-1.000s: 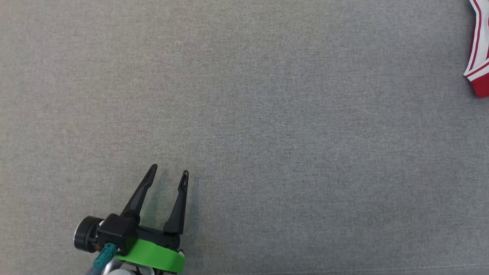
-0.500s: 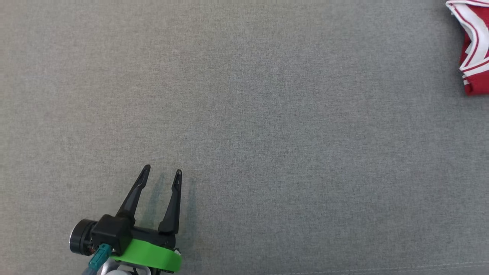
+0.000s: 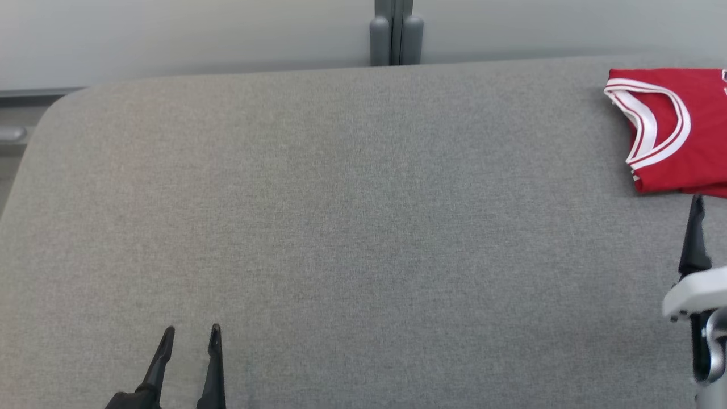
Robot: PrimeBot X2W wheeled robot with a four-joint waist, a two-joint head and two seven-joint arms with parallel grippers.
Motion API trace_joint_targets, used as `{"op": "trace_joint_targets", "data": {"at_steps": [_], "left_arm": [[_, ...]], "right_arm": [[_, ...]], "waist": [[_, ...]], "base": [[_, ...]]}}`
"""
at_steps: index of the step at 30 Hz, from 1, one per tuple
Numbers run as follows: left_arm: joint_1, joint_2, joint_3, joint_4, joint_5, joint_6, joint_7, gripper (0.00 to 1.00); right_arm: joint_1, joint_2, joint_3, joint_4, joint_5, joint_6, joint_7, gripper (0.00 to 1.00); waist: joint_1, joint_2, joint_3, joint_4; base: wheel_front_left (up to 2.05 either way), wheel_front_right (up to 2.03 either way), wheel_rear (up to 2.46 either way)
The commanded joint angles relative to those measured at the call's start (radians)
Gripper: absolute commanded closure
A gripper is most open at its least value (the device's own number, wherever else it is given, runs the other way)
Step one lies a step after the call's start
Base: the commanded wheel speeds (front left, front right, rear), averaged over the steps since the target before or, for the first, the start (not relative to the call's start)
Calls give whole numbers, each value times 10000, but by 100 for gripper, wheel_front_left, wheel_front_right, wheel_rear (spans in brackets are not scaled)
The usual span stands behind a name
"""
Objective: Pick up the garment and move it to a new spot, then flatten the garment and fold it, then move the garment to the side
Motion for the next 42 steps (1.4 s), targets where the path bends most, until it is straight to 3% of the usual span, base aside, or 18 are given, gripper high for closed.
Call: {"op": "trace_joint_targets", "data": {"at_steps": [1, 9, 20, 21, 25, 42], "left_arm": [[304, -5, 175, -45, 32, 76, -25, 0], [587, -26, 622, 262, 33, 0, -25, 0], [210, -27, 234, 1002, -402, -140, -25, 0], [340, -42, 220, 1034, -355, -109, 4, 100], [434, -72, 170, 1306, -495, -109, 84, 100], [-283, 38, 356, 1361, -3665, -124, 801, 100]], "right_arm": [[549, 144, 217, -197, 60, -20, -231, 0], [2607, 863, 1526, -364, -179, -18, -675, 0], [3107, 1029, 2371, -608, 262, -20, -674, 0], [3017, 1058, 2396, -548, 221, 2, -636, 100], [3013, 1149, 2355, -215, 342, 4, -553, 100], [2633, 1118, 2449, -377, 3864, 1, 270, 100]], "waist": [[1, 0, -1410, -7], [1, 0, -1739, 70], [1, 0, -1849, 380], [1, 0, -1845, 340], [1, 0, -1844, 339], [1, 0, -1761, 199]], "base": [[0, 0, 0], [0, 0, 0], [0, 0, 0], [0, 0, 0], [0, 0, 0], [0, 0, 0]]}}
